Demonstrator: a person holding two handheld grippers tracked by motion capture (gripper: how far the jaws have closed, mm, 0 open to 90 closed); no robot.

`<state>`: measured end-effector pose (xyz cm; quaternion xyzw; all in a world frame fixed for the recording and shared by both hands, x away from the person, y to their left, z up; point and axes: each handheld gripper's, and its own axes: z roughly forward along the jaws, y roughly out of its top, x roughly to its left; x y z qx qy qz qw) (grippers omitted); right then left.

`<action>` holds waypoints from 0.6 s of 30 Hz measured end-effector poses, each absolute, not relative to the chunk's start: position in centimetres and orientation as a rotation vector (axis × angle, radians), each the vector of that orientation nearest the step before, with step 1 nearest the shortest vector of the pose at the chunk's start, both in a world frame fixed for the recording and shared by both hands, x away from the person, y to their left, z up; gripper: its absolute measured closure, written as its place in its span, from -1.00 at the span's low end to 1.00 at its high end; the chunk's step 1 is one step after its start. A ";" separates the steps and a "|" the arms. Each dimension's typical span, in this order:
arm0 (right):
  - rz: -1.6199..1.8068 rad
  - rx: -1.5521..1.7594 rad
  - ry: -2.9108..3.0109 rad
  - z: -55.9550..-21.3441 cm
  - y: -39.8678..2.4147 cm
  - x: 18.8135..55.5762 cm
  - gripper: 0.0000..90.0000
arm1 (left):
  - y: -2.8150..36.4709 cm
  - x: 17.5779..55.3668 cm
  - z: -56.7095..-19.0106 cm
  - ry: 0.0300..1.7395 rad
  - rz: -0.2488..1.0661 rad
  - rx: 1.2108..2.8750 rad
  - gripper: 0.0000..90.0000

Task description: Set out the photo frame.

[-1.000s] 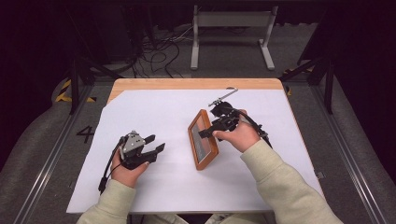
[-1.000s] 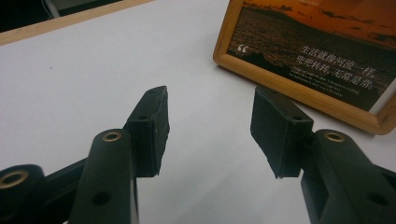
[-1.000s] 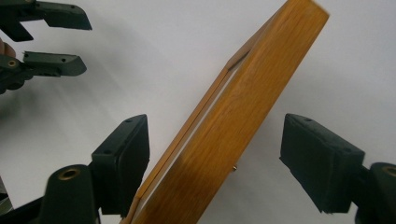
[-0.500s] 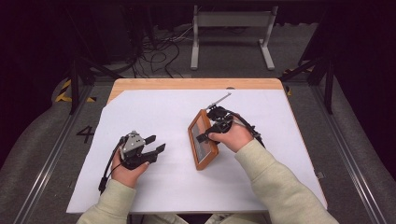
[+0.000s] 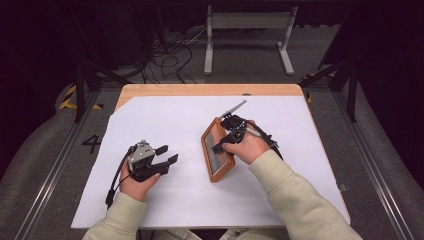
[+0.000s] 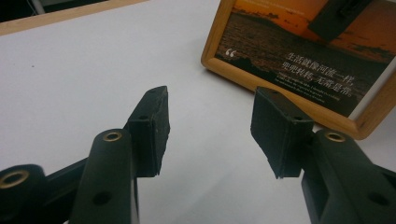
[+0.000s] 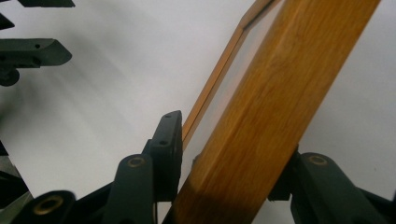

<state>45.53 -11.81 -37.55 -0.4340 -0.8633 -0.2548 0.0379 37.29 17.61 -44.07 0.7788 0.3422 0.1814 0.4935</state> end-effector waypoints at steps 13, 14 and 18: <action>-0.710 -1.506 -2.544 -37.3 -11.7 45.7 0.53 | 17.6 37.3 -44.1 0.831 0.423 1.891 0.05; -0.703 -1.506 -2.539 -37.3 -11.7 45.8 0.55 | 17.5 37.3 -44.1 0.832 0.424 1.889 0.05; -0.690 -1.505 -2.516 -37.2 -11.7 46.0 0.62 | 17.6 37.3 -44.1 0.831 0.425 1.887 0.04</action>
